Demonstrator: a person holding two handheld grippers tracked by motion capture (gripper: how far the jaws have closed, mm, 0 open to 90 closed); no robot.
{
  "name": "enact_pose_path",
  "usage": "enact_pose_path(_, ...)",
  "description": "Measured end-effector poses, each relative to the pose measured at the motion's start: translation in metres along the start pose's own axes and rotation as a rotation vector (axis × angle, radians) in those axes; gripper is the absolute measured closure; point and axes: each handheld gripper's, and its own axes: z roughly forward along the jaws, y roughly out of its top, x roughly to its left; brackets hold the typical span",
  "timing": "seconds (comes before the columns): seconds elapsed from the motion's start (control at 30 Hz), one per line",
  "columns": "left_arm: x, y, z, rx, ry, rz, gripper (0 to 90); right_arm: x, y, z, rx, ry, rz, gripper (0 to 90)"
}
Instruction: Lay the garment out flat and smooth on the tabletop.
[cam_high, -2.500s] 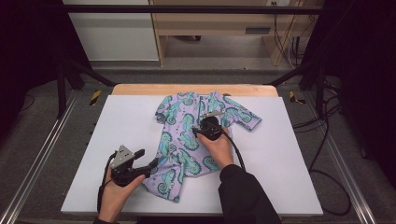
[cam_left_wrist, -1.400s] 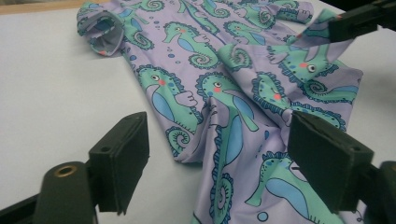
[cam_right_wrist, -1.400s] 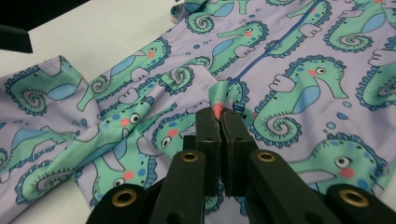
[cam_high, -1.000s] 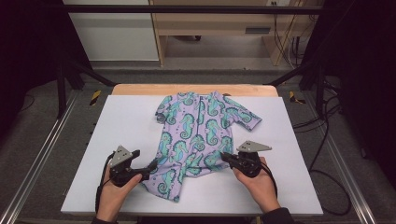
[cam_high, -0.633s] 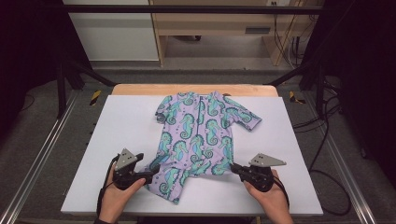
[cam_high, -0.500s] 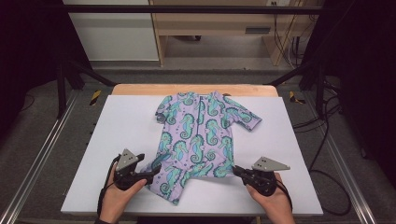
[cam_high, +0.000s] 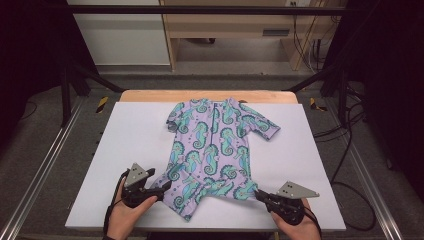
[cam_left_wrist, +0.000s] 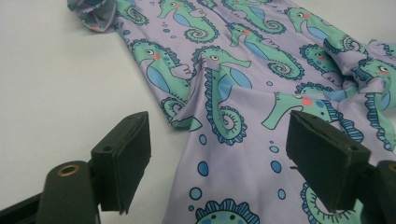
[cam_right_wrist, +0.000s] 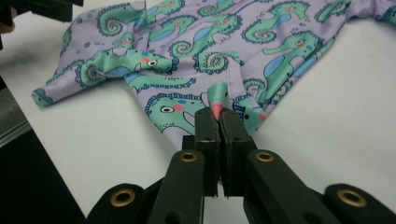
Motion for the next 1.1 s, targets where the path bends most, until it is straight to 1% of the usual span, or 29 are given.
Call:
enact_pose_path(0.1, 0.000, -0.001, -0.001, -0.001, 0.000, -0.001, 22.3, 0.001, -0.006, -0.002, 0.011, 0.003, 0.009, 87.1)
enact_pose_path(0.17, 0.000, -0.002, -0.001, 0.004, -0.002, 0.001, 22.3, 0.001, -0.009, -0.003, 0.020, 0.007, 0.014, 84.8)
enact_pose_path(0.2, 0.000, -0.002, -0.001, 0.004, -0.003, 0.000, 22.3, 0.001, -0.009, -0.003, 0.023, 0.007, 0.018, 81.3)
enact_pose_path(0.27, 0.000, -0.002, -0.001, 0.002, -0.006, 0.005, 22.2, 0.001, -0.006, -0.004, 0.012, 0.004, 0.024, 68.3)
enact_pose_path(0.33, 0.000, -0.001, -0.001, -0.003, -0.006, 0.006, 22.3, 0.001, 0.002, -0.006, -0.008, 0.002, 0.018, 57.3)
enact_pose_path(0.43, -0.001, -0.001, 0.000, 0.002, -0.008, 0.011, 22.4, 0.002, 0.017, -0.002, -0.009, 0.008, -0.007, 45.7)
enact_pose_path(0.5, -0.001, -0.002, 0.001, 0.006, -0.008, 0.012, 22.5, 0.001, 0.028, 0.007, -0.002, 0.010, -0.016, 38.0)
enact_pose_path(0.57, -0.002, -0.001, 0.003, 0.008, -0.010, 0.014, 22.6, 0.000, 0.039, 0.017, 0.003, 0.000, -0.017, 34.2)
enact_pose_path(0.6, -0.002, 0.000, 0.004, 0.009, -0.011, 0.017, 22.7, 0.000, 0.045, 0.024, 0.003, 0.007, -0.017, 31.0)
enact_pose_path(0.63, -0.002, 0.001, 0.006, 0.012, -0.013, 0.021, 23.0, -0.001, 0.050, 0.030, 0.016, 0.018, -0.021, 27.2)
enact_pose_path(0.67, -0.002, 0.003, 0.007, 0.014, -0.014, 0.025, 23.5, -0.002, 0.055, 0.036, 0.023, 0.023, -0.030, 25.7)
enact_pose_path(0.77, -0.002, 0.008, 0.011, 0.016, -0.015, 0.038, 27.4, -0.007, 0.070, 0.055, 0.047, 0.038, -0.032, 26.2)
enact_pose_path(0.8, -0.001, 0.008, 0.013, 0.021, -0.014, 0.046, 28.7, -0.010, 0.073, 0.061, 0.057, 0.035, -0.030, 28.6)
enact_pose_path(0.83, 0.000, 0.009, 0.015, 0.025, -0.014, 0.045, 30.5, -0.013, 0.076, 0.067, 0.067, 0.035, -0.033, 32.2)
enact_pose_path(0.87, 0.002, 0.008, 0.017, 0.035, -0.013, 0.044, 32.6, -0.016, 0.078, 0.072, 0.078, 0.038, -0.028, 33.8)
enact_pose_path(0.9, 0.003, 0.008, 0.018, 0.036, -0.009, 0.043, 34.3, -0.020, 0.079, 0.077, 0.085, 0.045, -0.020, 35.7)
enact_pose_path(0.97, 0.004, 0.006, 0.020, 0.040, -0.018, 0.033, 39.6, -0.025, 0.077, 0.084, 0.108, 0.058, 0.000, 40.8)
enact_pose_path(1.07, 0.004, 0.004, 0.022, 0.054, -0.019, 0.035, 46.6, -0.028, 0.071, 0.092, 0.136, 0.072, 0.006, 43.0)
enact_pose_path(1.1, 0.004, 0.003, 0.022, 0.054, -0.019, 0.033, 50.7, -0.028, 0.069, 0.093, 0.145, 0.077, 0.009, 44.8)
